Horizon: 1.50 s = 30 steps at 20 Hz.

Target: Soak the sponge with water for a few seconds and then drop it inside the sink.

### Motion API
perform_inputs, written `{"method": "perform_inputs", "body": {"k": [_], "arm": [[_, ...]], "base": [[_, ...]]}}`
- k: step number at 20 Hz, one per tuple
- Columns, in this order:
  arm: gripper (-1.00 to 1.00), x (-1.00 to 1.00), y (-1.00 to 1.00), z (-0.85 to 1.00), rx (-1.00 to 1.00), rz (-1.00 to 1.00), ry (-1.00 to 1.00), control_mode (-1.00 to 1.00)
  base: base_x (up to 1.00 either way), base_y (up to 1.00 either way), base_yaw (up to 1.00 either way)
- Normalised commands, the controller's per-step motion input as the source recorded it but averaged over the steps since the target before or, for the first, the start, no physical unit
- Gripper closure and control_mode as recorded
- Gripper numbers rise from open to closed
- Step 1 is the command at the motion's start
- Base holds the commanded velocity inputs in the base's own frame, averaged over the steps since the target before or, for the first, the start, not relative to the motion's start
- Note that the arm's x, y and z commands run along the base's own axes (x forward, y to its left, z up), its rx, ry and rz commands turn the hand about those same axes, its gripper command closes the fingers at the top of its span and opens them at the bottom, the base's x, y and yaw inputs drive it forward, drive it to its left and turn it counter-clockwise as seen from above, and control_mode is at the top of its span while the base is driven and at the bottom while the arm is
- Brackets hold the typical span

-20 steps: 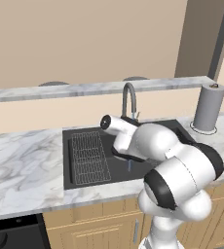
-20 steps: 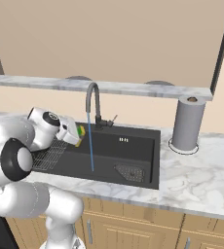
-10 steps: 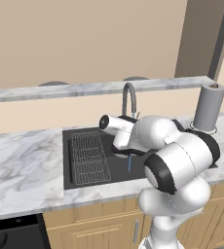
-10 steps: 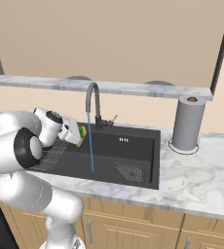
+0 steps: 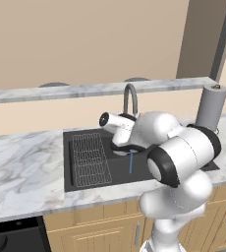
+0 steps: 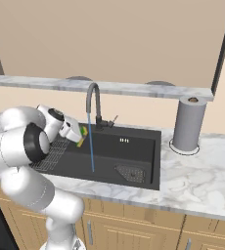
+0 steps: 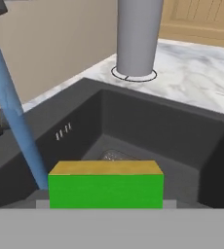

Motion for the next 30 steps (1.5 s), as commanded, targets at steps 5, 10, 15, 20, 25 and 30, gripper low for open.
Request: {"method": "perform_inputs", "body": {"k": [5,10,15,20,25,30], "arm": [[1.00,0.14,0.00,-0.07,0.00,0.00,0.06,-1.00],[1.00,0.13,0.01,-0.19,-0.01,0.00,0.02,-1.00],[1.00,0.18,0.01,-0.28,-0.03,0.00,0.00,-1.00],[1.00,0.22,0.01,-0.22,-0.04,0.00,0.00,-1.00],[1.00,0.23,0.00,-0.16,-0.03,0.00,0.00,-1.00],[1.00,0.27,0.00,-0.14,-0.02,0.00,0.00,-1.00]], "base": [[0.00,0.00,0.00],[0.00,0.00,0.00],[0.00,0.00,0.00],[0.00,0.00,0.00],[0.00,0.00,0.00],[0.00,0.00,0.00]]}}
